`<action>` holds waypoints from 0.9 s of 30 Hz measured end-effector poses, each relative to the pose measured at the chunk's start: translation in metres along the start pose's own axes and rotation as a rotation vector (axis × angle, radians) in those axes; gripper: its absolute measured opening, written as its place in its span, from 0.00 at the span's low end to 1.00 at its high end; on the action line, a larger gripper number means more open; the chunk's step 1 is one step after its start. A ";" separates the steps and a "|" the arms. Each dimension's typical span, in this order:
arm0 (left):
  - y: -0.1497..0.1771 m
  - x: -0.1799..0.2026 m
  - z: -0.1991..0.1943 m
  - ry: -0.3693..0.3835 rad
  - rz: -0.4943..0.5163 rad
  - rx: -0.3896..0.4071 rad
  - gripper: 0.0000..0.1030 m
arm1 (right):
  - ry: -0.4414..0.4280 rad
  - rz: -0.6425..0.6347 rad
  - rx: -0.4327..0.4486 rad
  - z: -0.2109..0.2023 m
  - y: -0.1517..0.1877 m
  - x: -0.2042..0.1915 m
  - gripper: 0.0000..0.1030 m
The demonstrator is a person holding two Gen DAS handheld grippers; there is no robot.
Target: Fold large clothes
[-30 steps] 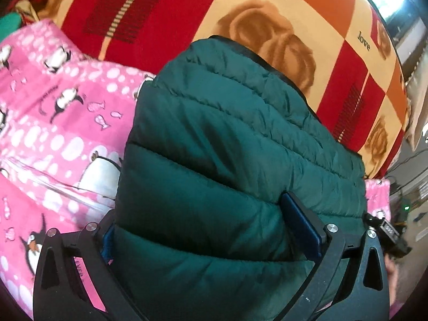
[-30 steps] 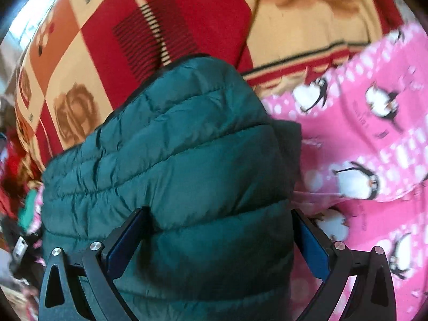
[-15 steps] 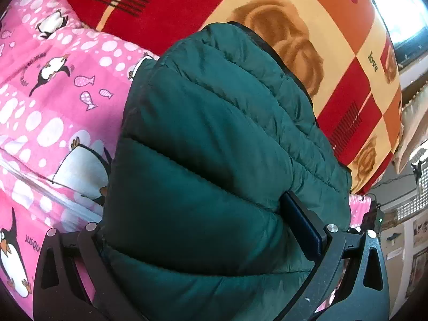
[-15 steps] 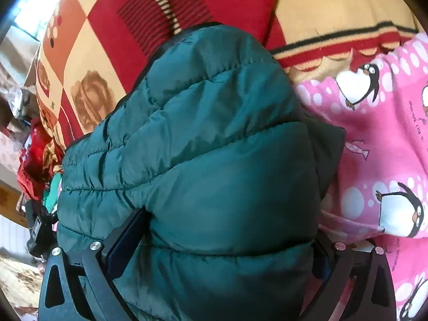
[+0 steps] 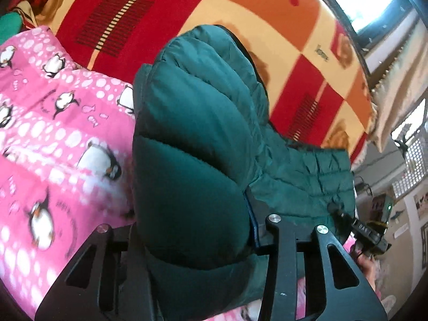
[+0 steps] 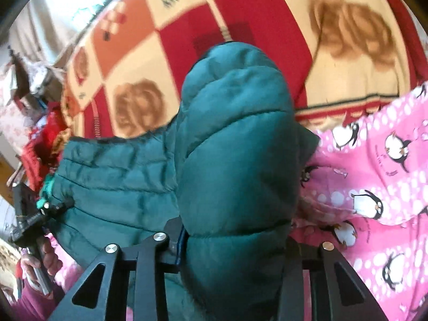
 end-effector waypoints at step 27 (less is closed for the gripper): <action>0.083 -0.034 -0.098 -0.220 0.024 -0.033 0.82 | 0.241 0.130 -0.033 -0.070 0.098 0.009 0.85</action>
Point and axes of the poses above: each gripper's, at about its wrist camera, not at the fingertips, and z roughly the way its jaws point, x to its right, y to its underside, the point moved 3 cm from there along z, roughly the way its jaws point, and after that the axes turned 1 degree about x, right-handed, at the moved point
